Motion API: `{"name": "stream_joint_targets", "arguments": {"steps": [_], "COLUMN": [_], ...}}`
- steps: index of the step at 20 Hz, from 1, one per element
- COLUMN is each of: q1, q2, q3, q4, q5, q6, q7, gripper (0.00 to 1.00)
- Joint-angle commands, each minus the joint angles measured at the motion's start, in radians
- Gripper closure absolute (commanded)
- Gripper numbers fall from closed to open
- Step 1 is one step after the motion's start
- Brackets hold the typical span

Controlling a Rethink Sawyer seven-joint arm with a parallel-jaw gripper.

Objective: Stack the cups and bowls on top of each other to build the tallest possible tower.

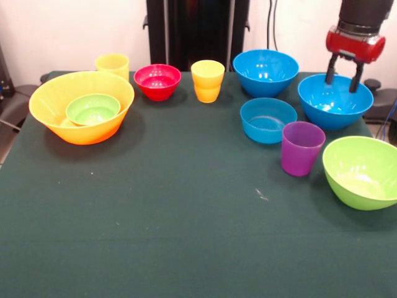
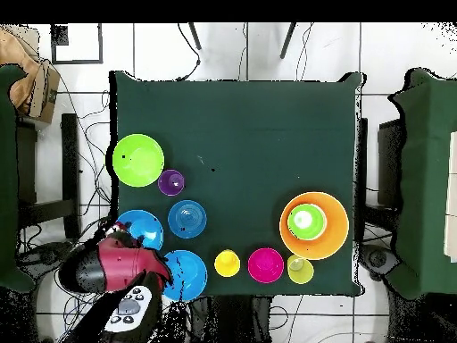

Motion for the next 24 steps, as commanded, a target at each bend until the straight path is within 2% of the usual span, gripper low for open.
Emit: {"name": "stream_joint_targets", "arguments": {"steps": [1,6,9,15,18,24], "q1": [0.048,0.058,0.088,0.076,0.045,0.047], "q2": [0.112,0.202,0.218,0.125,0.059,-0.011], "q3": [-0.016,-0.012,-0.025,0.004,0.039,0.042], "q4": [0.009,-0.042,-0.039,0.049,0.097,0.120], "q5": [0.032,0.041,0.062,0.040,0.024,0.041], "q6": [-0.072,-0.147,-0.148,-0.139,-0.136,-0.076], "q7": [0.162,0.145,0.157,0.171,0.180,0.167], "gripper": [0.00,0.00,0.00,0.00,0.00,0.00]}}
